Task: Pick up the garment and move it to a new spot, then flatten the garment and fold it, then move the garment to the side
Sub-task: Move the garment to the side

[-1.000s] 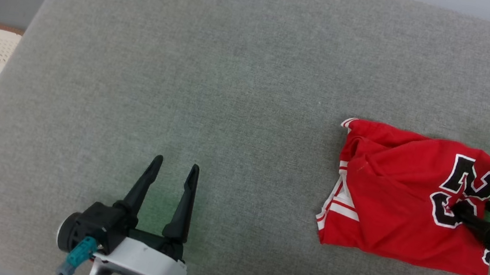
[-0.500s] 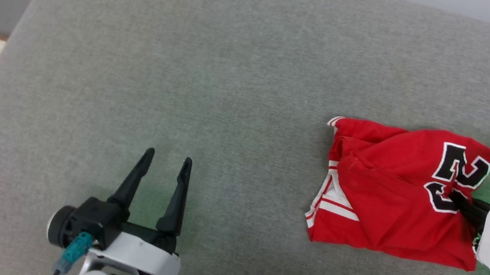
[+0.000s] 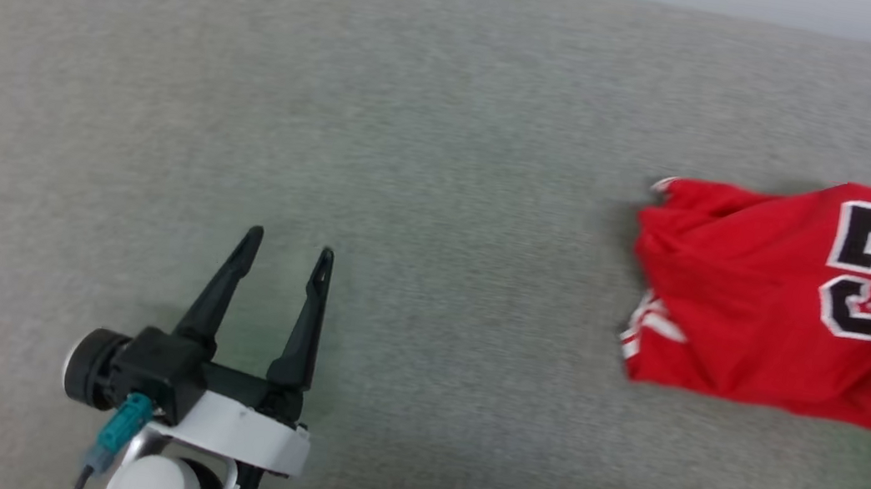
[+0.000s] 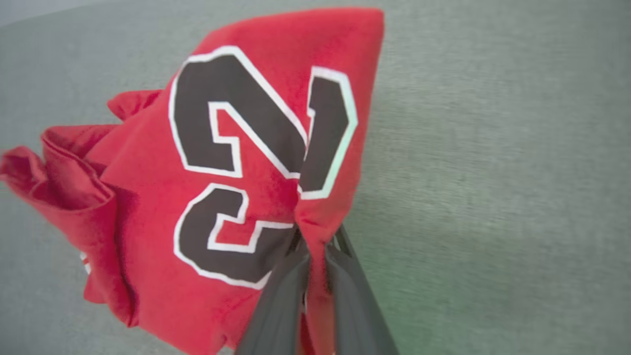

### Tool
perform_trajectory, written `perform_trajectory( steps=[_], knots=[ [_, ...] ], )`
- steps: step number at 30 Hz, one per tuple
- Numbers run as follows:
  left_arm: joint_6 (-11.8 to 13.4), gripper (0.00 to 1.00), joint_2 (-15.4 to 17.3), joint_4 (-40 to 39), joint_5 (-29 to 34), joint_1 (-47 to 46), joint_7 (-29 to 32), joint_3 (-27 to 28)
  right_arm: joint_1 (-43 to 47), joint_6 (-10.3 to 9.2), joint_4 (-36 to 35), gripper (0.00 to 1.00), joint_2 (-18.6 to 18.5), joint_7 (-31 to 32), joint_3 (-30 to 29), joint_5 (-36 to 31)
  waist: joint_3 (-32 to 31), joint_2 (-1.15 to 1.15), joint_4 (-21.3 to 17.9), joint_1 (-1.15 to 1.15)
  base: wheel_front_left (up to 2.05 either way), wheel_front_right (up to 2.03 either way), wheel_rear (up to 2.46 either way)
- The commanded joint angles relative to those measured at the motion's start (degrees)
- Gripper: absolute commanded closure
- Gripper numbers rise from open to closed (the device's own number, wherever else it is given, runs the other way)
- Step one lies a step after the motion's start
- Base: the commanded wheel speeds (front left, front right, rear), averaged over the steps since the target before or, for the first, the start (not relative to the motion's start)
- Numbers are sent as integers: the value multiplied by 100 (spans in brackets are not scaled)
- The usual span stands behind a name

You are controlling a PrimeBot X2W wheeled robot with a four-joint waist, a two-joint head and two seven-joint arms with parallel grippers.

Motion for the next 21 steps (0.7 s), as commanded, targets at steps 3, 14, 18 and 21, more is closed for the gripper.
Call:
perform_trajectory(
  steps=[3,14,18,21],
  knots=[
    [-42,0,77,-56,68,-120,-11,-24,6,-9,6,100,-152,3,-401,-87,47,0,-466,0,0,0,0],
    [-69,0,397,-209,241,-436,-11,-206,-719,-9,1125,100,-697,-557,-1022,-404,430,0,-830,0,0,0,0],
    [-75,0,467,-239,274,-511,-11,-259,-1047,-9,1663,100,-887,-870,-898,-551,510,0,-839,0,0,0,0],
    [-77,0,542,-292,264,-556,-11,-283,-1368,-9,2156,100,-1048,-1190,-796,-751,586,0,-822,0,0,0,0]
  ],
)
